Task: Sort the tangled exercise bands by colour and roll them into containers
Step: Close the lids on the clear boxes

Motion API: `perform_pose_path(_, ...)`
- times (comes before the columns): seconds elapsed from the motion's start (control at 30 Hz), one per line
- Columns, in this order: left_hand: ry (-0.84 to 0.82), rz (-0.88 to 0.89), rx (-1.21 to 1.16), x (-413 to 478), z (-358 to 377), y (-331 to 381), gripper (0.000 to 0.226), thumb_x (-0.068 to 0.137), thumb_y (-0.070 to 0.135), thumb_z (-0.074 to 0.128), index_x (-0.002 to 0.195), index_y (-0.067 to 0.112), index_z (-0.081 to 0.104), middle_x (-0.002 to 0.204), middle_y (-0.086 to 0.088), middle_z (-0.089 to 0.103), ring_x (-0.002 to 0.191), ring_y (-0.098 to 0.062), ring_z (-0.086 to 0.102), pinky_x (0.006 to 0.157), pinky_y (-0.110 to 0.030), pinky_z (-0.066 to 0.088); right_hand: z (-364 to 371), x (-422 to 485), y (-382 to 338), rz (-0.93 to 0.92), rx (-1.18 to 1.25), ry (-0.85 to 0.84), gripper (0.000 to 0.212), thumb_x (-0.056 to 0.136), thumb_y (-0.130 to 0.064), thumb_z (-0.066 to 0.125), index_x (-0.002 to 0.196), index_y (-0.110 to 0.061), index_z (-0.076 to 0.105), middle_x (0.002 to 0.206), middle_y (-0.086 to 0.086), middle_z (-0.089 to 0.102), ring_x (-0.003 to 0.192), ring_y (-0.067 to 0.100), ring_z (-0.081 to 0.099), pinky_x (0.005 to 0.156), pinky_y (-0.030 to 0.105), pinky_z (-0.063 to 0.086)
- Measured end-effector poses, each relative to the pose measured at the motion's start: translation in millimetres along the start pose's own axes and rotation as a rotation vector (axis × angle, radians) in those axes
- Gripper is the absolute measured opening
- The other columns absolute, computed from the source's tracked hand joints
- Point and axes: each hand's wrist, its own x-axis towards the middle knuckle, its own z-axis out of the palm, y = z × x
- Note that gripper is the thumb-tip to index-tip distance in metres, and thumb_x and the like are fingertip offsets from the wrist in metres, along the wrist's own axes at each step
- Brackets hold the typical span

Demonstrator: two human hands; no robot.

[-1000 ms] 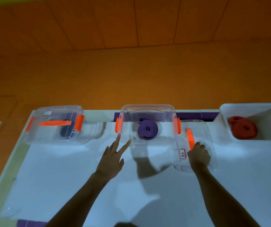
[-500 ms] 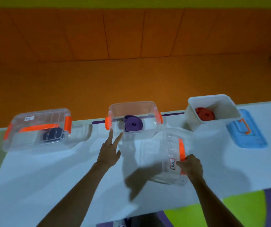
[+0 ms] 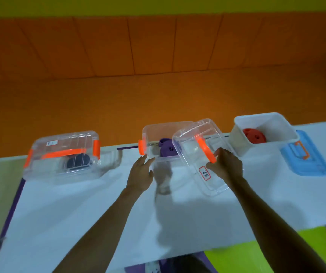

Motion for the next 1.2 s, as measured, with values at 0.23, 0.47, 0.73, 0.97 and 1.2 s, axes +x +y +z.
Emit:
perform_pose_path(0.23,0.282,-0.280,-0.388,41,-13,6,0.032,0.109,0.015,0.044,0.139,0.023,0.053,0.126,-0.002,0.067,0.117,-0.030,0.065,0.095,-0.045,0.054,16,85,-62,-0.386,-0.380,-0.021,0.050,0.068,-0.040,0.079,0.111,-0.021,0.064,0.107,0.003,0.067,0.100,0.029,0.069,0.081,0.035,0.054)
perform_pose_path(0.47,0.242,-0.247,-0.409,99,2,7,0.057,0.108,0.029,0.050,0.161,0.022,0.031,0.160,-0.001,0.046,0.147,-0.024,0.044,0.116,-0.050,0.044,36,139,-98,-0.658,-0.342,-0.140,0.048,0.077,-0.033,0.077,0.120,-0.017,0.063,0.120,0.003,0.062,0.111,0.027,0.062,0.085,0.037,0.055)
perform_pose_path(0.73,0.395,-0.214,-0.281,107,23,-4,0.051,0.111,0.021,0.038,0.162,0.029,0.030,0.146,0.001,0.059,0.127,-0.019,0.061,0.104,-0.036,0.055,82,168,-64,-0.822,-0.030,-0.056,0.035,0.084,-0.026,0.071,0.118,-0.026,0.070,0.122,-0.002,0.062,0.123,0.029,0.057,0.104,0.045,0.040)
perform_pose_path(0.97,0.369,-0.354,-0.377,107,39,-7,0.053,0.110,0.039,0.038,0.161,0.037,0.024,0.173,0.001,0.016,0.161,-0.016,0.009,0.117,-0.033,0.026,102,156,-15,-0.238,0.443,-0.030,0.060,0.112,-0.045,0.041,0.166,-0.035,0.018,0.175,-0.002,0.012,0.161,0.024,0.011,0.126,0.055,0.018)
perform_pose_path(1.2,0.360,-0.455,-0.531,109,33,-2,0.053,0.111,0.036,0.040,0.162,0.025,0.031,0.168,-0.004,0.031,0.156,-0.023,0.027,0.127,-0.049,0.027,118,159,-14,0.045,0.748,-0.153,0.066,0.098,-0.079,0.040,0.145,-0.035,0.052,0.149,0.007,0.057,0.137,0.031,0.056,0.113,0.061,0.045)
